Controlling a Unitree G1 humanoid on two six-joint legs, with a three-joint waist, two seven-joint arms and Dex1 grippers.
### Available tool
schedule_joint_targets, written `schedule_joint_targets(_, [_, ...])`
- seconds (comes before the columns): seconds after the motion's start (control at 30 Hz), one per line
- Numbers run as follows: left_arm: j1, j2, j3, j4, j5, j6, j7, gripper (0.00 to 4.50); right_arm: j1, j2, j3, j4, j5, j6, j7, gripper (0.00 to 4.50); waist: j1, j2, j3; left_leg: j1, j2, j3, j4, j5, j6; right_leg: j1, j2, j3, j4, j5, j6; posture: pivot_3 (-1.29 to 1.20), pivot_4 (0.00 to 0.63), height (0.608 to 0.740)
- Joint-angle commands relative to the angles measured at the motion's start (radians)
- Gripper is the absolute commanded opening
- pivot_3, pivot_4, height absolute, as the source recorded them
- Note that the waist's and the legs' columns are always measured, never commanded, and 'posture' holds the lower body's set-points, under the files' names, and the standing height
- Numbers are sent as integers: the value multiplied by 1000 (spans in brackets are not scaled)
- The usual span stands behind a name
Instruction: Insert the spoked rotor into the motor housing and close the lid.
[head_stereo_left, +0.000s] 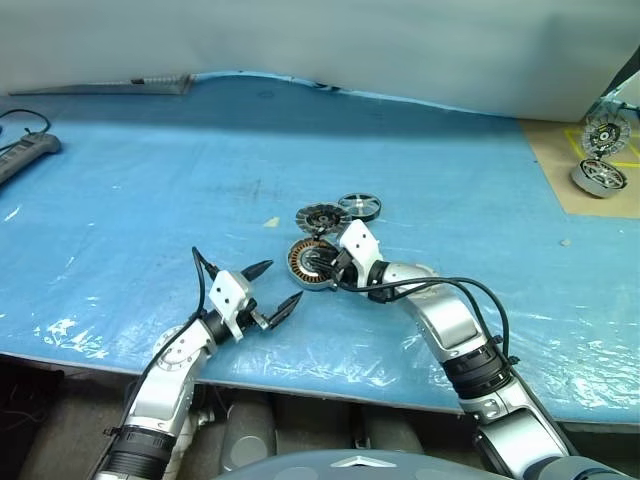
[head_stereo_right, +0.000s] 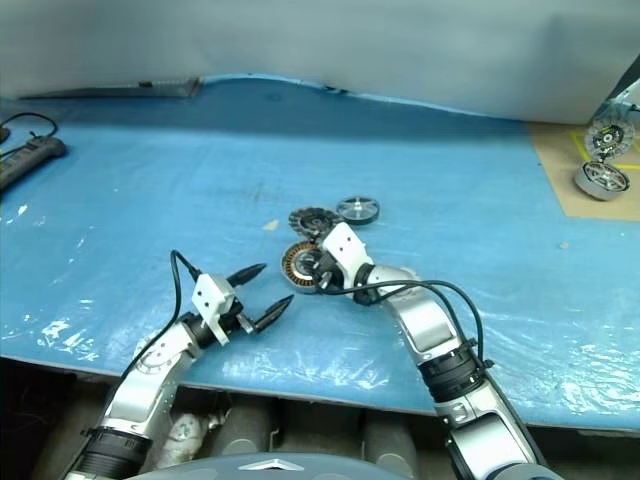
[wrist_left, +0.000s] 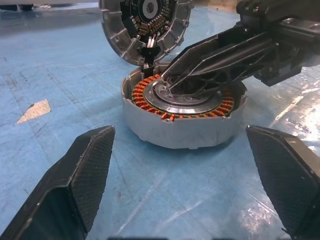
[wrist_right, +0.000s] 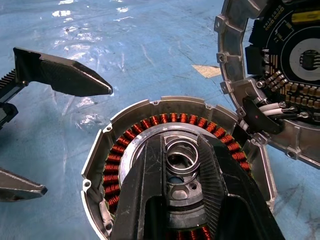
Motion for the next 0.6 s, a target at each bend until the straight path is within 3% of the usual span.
schedule_joint_targets(0.03, [7,-1,-5,-50,-5,-14,4,4500,16,-6,-8,-29,8,13,12,1532,0,0,0,0,0,0,0,0,0,0,0,0,0,0,0,0,150,740])
schedule_joint_targets(0.27, [23,2,-7,-65,-2,-13,8,4500,31,0,-38,-115,65,85,23,3875,0,0,0,0,0,0,0,0,0,0,0,0,0,0,0,0,150,740])
schedule_joint_targets(0.4, [28,3,-8,-71,-2,-10,9,4500,32,-7,-83,-176,102,142,7,3875,1,-1,0,0,0,0,0,0,0,0,0,0,0,0,0,0,150,740])
schedule_joint_targets(0.6, [29,6,-8,-70,-4,-13,4,4500,27,-19,-74,-204,64,162,-32,1816,0,-1,0,0,0,0,0,0,0,0,0,0,0,0,0,0,150,740])
